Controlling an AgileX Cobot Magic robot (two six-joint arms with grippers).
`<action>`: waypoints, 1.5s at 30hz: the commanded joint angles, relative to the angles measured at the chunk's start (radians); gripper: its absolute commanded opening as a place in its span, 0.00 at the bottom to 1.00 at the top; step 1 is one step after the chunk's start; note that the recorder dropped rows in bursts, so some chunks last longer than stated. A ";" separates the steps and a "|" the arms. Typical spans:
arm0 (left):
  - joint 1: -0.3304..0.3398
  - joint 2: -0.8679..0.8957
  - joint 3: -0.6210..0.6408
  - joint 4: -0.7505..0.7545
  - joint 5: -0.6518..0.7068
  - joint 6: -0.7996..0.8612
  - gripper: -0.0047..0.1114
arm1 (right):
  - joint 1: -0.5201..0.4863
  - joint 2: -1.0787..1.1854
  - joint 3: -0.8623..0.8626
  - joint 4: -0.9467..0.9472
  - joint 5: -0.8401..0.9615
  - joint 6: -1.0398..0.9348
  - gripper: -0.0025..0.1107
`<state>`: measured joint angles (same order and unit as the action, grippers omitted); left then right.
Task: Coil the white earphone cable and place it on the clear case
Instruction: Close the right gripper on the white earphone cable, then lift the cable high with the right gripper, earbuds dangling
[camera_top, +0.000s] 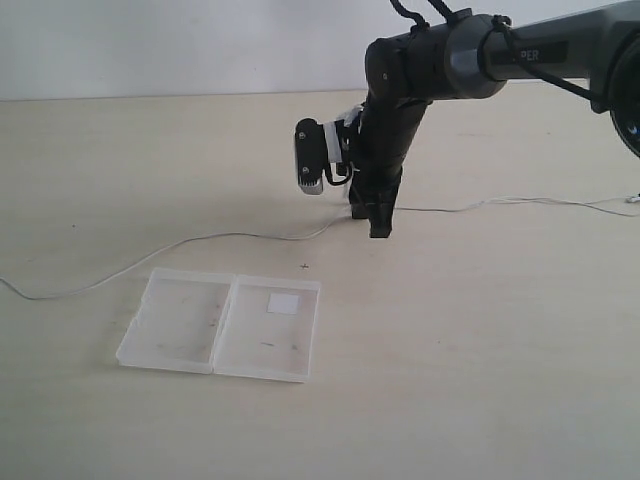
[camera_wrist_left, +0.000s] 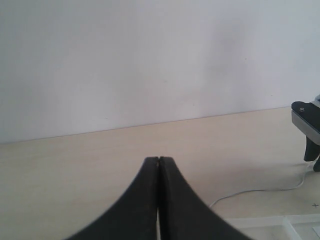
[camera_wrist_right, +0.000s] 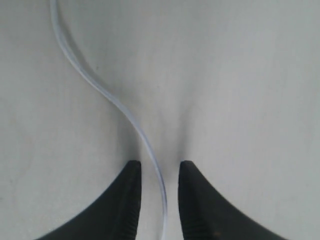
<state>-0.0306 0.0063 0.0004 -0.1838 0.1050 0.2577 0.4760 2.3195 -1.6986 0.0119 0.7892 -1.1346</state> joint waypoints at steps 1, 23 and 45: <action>0.001 -0.006 0.000 -0.011 -0.002 -0.001 0.04 | 0.001 0.019 0.004 0.027 0.025 -0.005 0.26; 0.001 -0.006 0.000 -0.011 -0.002 -0.001 0.04 | 0.001 0.019 0.004 0.091 0.026 -0.022 0.23; 0.001 -0.006 0.000 -0.011 -0.002 -0.001 0.04 | 0.001 -0.211 0.004 0.161 0.050 0.476 0.02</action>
<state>-0.0306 0.0063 0.0004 -0.1838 0.1050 0.2577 0.4760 2.1642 -1.6949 0.1271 0.8418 -0.7054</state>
